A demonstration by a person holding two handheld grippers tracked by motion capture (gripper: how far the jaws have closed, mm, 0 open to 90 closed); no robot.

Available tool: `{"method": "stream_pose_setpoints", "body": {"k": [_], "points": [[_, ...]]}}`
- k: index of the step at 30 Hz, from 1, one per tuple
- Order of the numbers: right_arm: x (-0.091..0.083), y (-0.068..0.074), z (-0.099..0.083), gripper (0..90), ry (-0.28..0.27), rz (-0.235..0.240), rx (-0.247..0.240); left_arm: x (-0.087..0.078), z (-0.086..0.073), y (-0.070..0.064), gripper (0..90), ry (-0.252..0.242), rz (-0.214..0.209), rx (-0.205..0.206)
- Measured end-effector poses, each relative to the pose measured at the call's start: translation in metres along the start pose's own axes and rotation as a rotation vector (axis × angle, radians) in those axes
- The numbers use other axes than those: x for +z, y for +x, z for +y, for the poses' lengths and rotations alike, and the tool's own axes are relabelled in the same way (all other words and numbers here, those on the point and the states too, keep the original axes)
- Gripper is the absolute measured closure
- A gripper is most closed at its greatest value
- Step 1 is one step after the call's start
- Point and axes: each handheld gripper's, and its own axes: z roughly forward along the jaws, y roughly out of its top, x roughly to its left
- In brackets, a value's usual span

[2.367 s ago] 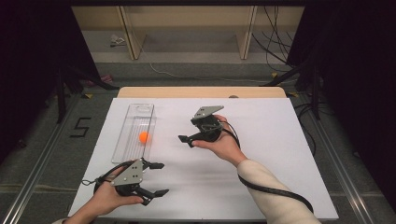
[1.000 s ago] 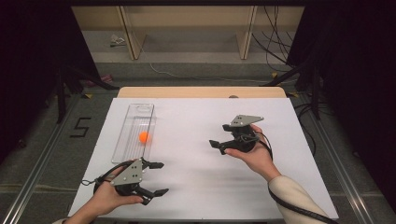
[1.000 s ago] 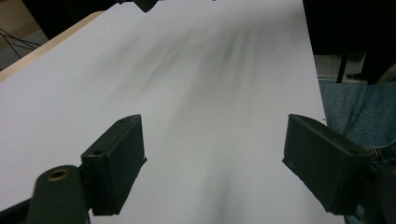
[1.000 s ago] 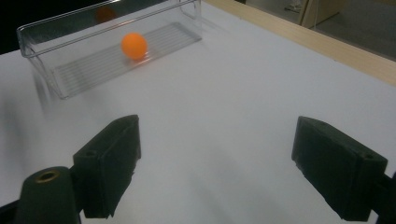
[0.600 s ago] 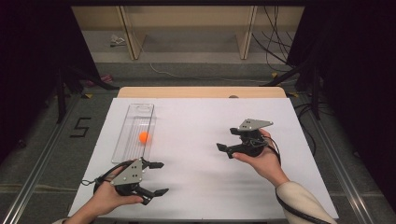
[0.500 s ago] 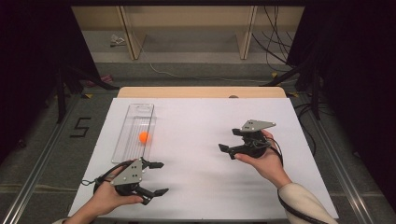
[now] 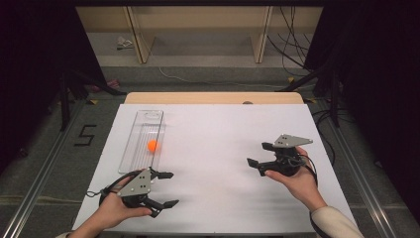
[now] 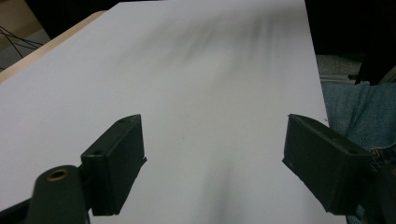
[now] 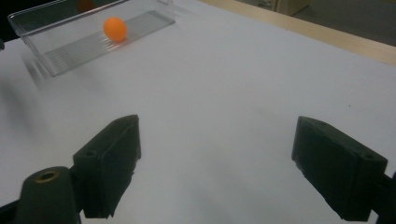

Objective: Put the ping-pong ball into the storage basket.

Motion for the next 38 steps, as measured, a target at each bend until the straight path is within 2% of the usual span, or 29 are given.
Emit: {"method": "stream_pose_setpoints", "body": {"k": [13, 25, 38], "points": [[-0.016, 0.001, -0.014, 16.5, -0.004, -0.011, 0.020, 0.000, 0.000, 0.000, 20.0, -0.003, 0.002, 0.000], [-0.021, 0.004, -0.022, 16.5, 0.006, -0.003, 0.024, -0.001, 0.000, 0.000, 20.0, -0.004, 0.004, 0.002], [-0.024, 0.001, -0.024, 16.5, -0.007, -0.009, 0.038, 0.000, 0.001, 0.000, 20.0, -0.005, 0.001, 0.003]]}}
